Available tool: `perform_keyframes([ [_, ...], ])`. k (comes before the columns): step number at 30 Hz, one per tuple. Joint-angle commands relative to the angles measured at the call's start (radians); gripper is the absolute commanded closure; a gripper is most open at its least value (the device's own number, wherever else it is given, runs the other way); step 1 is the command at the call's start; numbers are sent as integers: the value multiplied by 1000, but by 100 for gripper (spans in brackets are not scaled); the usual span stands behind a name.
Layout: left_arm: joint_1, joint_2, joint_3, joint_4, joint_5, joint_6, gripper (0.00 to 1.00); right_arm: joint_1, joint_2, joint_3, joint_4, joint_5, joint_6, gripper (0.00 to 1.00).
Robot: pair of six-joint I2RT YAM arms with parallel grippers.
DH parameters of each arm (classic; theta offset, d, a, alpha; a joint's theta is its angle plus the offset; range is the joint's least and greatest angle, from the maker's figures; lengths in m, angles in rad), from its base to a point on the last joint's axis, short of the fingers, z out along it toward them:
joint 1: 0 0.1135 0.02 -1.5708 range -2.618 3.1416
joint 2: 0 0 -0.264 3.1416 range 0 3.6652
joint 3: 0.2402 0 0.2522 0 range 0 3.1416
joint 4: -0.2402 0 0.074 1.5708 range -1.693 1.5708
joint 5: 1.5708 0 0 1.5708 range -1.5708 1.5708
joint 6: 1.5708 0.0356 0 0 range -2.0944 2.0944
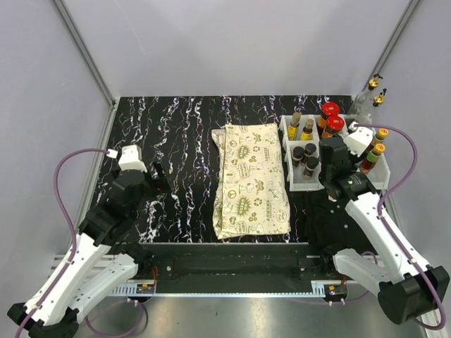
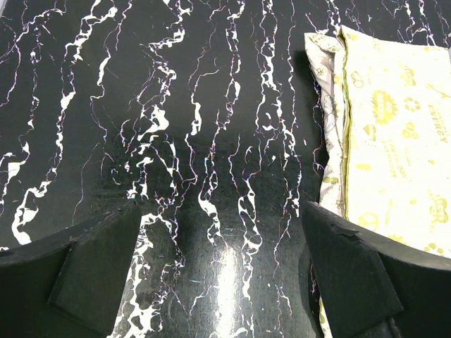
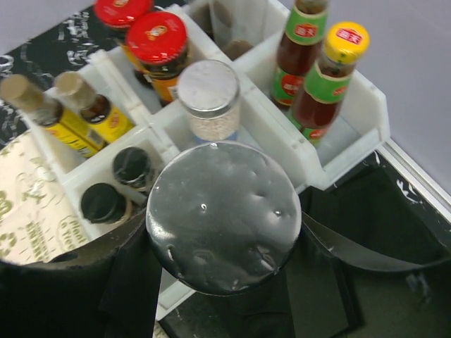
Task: Organize the condiment bottles
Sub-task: Place the bottle in the storage box.
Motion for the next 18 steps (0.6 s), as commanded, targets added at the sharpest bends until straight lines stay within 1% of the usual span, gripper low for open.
perform_keyframes([
  [1,2,3,1,44,26,9,1,-73,11,-14,50,-7,101,100],
  [5,2,21,4,48,52,10,1,-129,37,-54,112,17,147,100],
  [10,2,36,4,57,105,20,1,-205,137,-69,227,25,172,100],
  [14,2,55,1,76,168,43,1,-257,220,-74,299,-23,172,100],
  [18,2,75,3,85,214,56,1,-284,284,-86,371,-61,158,100],
])
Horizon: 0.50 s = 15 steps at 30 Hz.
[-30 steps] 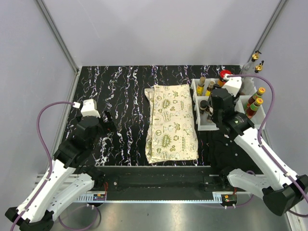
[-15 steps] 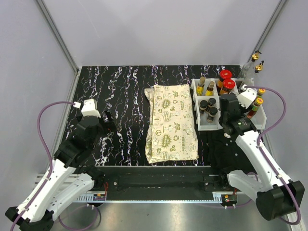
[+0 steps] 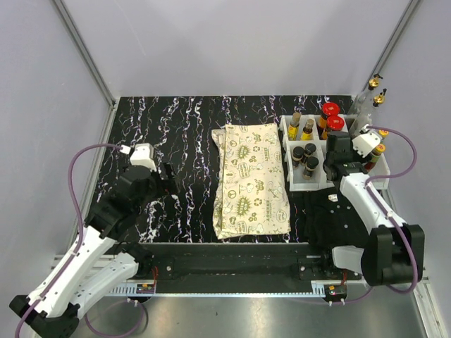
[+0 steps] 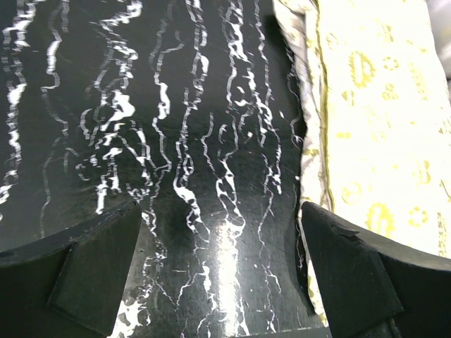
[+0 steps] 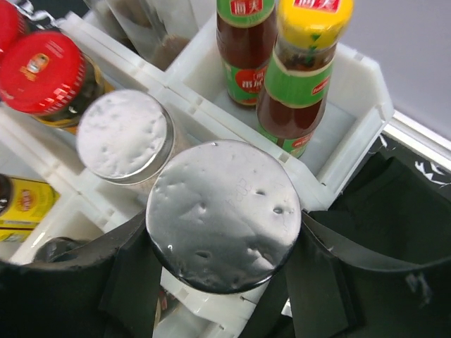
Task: Organize the condiment bottles
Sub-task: Place the bottle in the storage box.
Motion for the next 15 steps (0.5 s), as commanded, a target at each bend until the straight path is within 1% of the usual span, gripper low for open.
perform_keyframes([
  [1,2,23,3,74,101,39,1,-22,45,-7,158,-35,15,100],
  [11,2,60,-2,104,177,40,1,-25,133,-38,218,-41,-23,100],
  [14,2,68,-2,105,185,39,1,-24,154,-38,217,-43,-23,93],
  [15,2,74,-2,105,185,37,1,-25,157,-39,217,-43,-25,88],
])
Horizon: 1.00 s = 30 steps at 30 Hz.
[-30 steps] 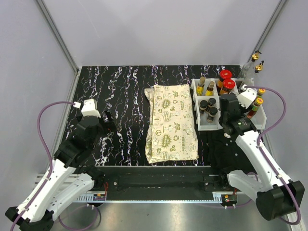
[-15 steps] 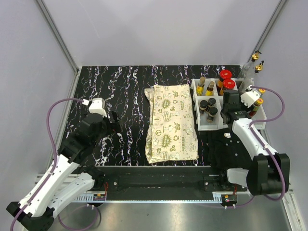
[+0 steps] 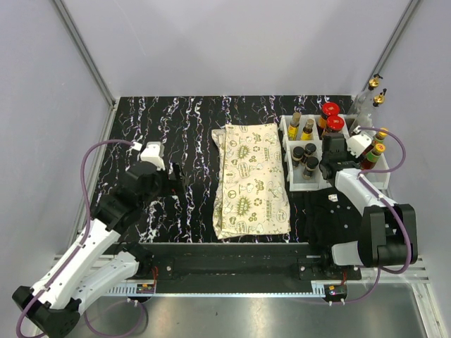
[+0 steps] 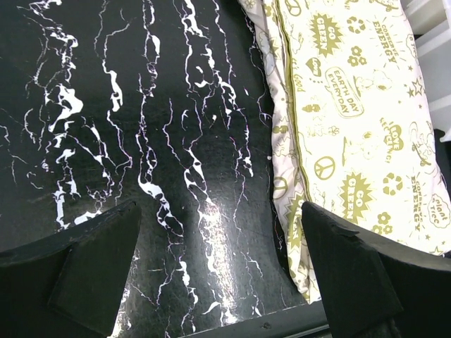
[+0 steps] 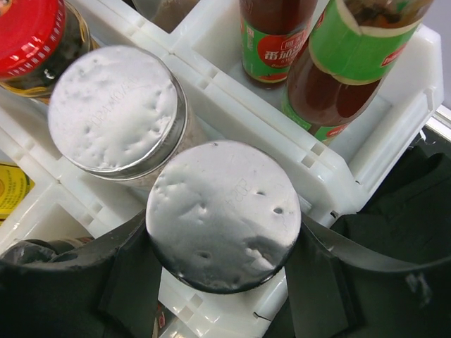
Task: Organize the condiment bottles
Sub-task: Place the bottle in the storage box.
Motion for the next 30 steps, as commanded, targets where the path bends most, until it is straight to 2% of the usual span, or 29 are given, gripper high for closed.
perform_keyframes([
  [1,2,9,-1,59,42,14,1,-4,13,0,85,22,-5,82],
  [7,2,26,4,59,42,8,1,-4,25,9,78,26,-28,73],
  [10,2,31,4,59,42,5,1,-2,30,20,61,22,-38,59],
  [11,1,32,4,59,42,5,1,-2,29,23,56,19,-42,48],
  [15,2,36,4,59,42,4,1,-2,19,29,47,-7,-48,26],
  [18,2,31,1,59,41,2,1,-1,-5,28,41,-27,-55,18],
  [30,-8,91,-17,101,24,-77,1,-2,-154,39,-14,-81,-74,10],
])
